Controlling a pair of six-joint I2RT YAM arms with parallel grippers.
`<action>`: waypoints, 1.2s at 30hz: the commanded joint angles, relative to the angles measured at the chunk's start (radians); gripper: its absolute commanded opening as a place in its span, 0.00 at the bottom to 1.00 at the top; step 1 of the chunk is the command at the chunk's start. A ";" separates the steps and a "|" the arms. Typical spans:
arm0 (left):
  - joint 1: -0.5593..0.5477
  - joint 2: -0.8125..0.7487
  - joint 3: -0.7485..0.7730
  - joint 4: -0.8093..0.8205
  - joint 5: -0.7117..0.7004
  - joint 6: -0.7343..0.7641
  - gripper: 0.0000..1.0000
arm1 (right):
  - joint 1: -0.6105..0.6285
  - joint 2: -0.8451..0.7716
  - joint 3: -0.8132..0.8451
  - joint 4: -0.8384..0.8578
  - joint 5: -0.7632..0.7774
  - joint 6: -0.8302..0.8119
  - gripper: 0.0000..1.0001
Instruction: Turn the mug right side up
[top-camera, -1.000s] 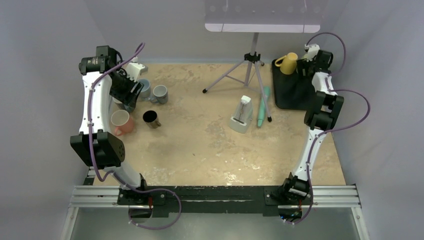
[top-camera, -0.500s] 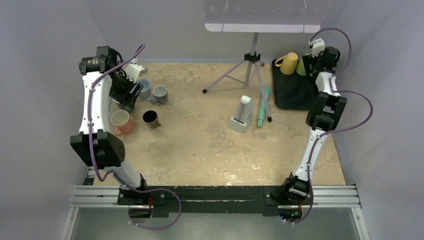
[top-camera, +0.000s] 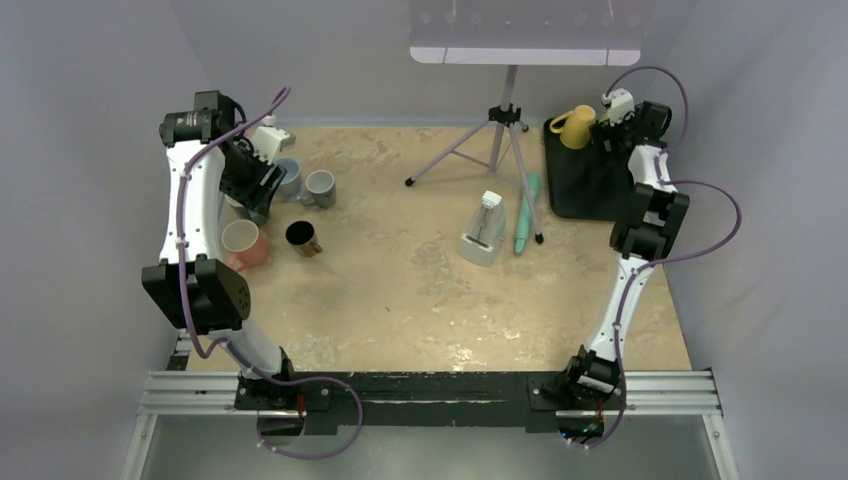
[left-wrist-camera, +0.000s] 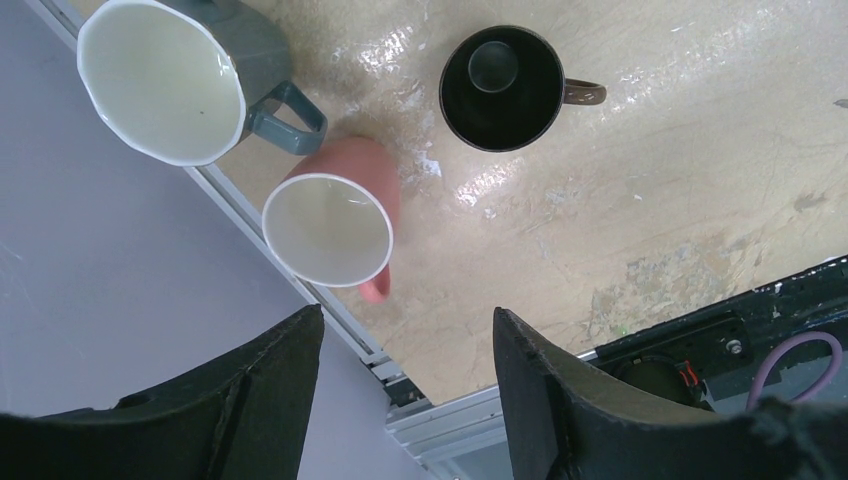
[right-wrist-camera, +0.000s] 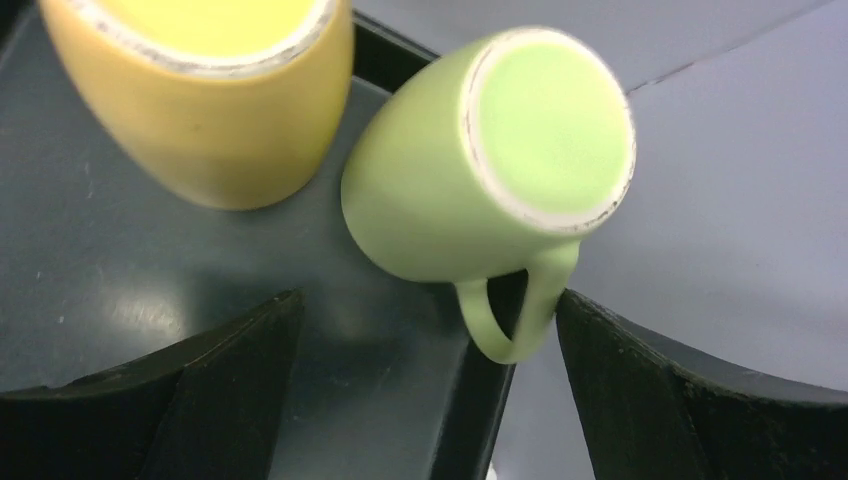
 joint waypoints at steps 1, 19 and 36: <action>-0.008 -0.025 0.008 0.005 0.013 -0.009 0.67 | 0.019 -0.093 0.026 -0.103 -0.188 -0.038 0.97; -0.007 -0.039 -0.055 0.036 0.008 -0.013 0.66 | -0.012 -0.061 0.029 -0.004 0.030 0.177 0.88; -0.010 -0.002 0.014 0.024 0.015 -0.027 0.66 | 0.012 0.010 0.097 -0.078 0.088 0.068 0.50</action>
